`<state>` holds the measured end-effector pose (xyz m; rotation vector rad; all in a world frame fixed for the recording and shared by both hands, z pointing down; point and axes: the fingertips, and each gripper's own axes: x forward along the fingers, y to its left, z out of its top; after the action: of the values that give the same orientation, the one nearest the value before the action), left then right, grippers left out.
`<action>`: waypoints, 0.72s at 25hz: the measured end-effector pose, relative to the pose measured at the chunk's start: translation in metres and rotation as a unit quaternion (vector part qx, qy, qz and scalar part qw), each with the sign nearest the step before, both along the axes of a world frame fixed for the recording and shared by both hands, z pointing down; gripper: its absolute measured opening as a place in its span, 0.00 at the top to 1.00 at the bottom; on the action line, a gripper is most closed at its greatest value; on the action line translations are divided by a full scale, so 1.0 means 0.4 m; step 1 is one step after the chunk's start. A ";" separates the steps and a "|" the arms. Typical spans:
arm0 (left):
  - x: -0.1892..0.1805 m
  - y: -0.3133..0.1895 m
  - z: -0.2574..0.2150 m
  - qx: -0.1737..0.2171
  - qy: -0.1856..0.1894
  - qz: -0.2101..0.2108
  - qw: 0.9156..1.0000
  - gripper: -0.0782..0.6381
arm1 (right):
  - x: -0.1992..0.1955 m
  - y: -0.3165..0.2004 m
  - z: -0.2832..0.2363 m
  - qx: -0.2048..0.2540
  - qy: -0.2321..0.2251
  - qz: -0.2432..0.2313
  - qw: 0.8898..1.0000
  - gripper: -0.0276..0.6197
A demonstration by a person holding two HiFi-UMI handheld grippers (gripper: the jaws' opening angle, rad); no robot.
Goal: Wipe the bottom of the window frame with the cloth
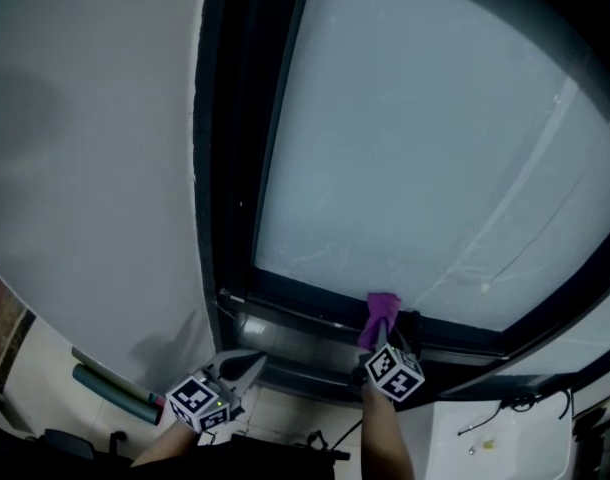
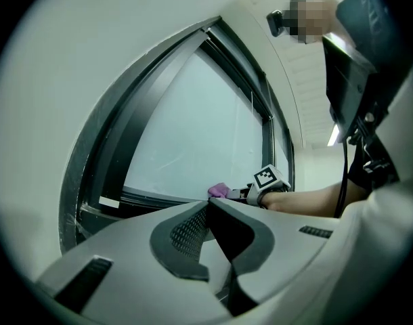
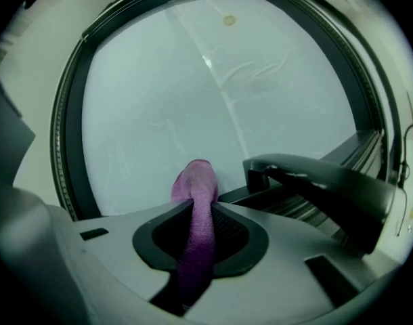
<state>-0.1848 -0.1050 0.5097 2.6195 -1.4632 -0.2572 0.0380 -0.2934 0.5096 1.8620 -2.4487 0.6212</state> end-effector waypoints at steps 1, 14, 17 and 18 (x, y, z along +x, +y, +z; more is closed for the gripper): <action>-0.002 -0.002 0.001 0.002 0.001 -0.001 1.000 0.89 | 0.002 0.001 -0.001 -0.005 -0.022 0.000 1.000 0.84; 0.147 -0.075 -0.026 0.008 -0.024 0.020 0.999 0.89 | 0.065 0.027 0.006 -0.007 -0.096 -0.019 0.995 0.84; 0.184 -0.087 -0.024 0.005 -0.028 0.030 0.999 0.89 | 0.064 0.027 0.010 0.002 -0.078 -0.035 0.996 0.84; 0.194 -0.089 -0.025 0.005 -0.029 0.032 0.999 0.89 | 0.063 0.028 0.012 0.004 -0.072 -0.039 0.997 0.84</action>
<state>-0.1073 -0.1406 0.4998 2.6976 -1.3959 -0.1837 0.0634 -0.2822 0.5143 1.7738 -2.6003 0.7699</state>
